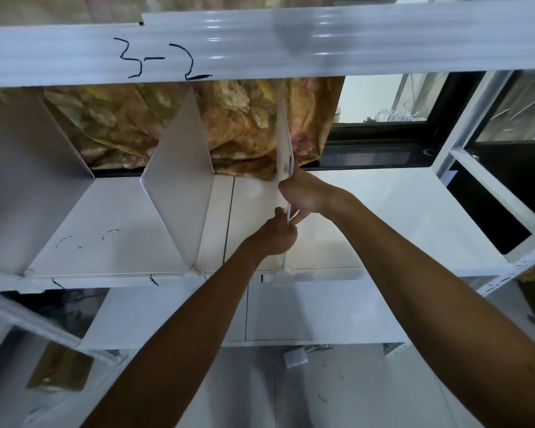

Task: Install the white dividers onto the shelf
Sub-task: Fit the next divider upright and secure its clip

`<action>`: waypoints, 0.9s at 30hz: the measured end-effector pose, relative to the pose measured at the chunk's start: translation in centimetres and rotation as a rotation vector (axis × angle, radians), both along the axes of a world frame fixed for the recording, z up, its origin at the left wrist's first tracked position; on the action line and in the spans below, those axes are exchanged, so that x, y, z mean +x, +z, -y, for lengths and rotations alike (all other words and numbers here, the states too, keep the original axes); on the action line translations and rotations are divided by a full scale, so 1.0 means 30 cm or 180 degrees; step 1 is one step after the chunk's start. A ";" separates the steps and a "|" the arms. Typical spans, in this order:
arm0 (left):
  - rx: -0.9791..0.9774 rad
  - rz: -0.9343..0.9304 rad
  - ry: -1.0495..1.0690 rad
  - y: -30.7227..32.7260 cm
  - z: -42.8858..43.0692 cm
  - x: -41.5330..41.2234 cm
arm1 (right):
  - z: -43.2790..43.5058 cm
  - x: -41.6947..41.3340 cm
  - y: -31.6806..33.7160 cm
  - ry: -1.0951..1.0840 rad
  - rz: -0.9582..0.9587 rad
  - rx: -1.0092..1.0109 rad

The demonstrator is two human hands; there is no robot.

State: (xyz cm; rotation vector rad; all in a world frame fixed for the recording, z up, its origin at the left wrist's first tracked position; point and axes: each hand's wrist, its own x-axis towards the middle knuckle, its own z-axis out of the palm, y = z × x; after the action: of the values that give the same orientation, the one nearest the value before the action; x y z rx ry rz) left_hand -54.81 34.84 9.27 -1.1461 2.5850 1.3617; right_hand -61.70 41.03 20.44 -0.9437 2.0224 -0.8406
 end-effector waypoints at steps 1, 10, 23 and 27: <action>-0.0041 0.0011 0.0001 -0.004 0.001 -0.002 | 0.001 -0.005 -0.007 -0.0079 0.0025 -0.0011; -0.0048 -0.0037 -0.0006 -0.019 -0.002 0.012 | 0.027 -0.003 -0.032 0.0012 0.0188 -0.0051; 0.0048 -0.0061 -0.0075 0.000 0.012 0.026 | 0.057 -0.007 -0.065 0.0239 -0.0216 -0.0229; 0.0004 0.0150 -0.0148 -0.043 -0.001 0.020 | 0.005 -0.005 -0.109 0.0288 -0.0223 -0.0206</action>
State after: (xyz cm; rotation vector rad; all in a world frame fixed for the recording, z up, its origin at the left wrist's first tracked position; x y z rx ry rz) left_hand -54.21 34.86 7.99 -1.0968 2.5608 1.3109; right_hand -61.86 40.89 17.19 -1.1068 2.0056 -0.8385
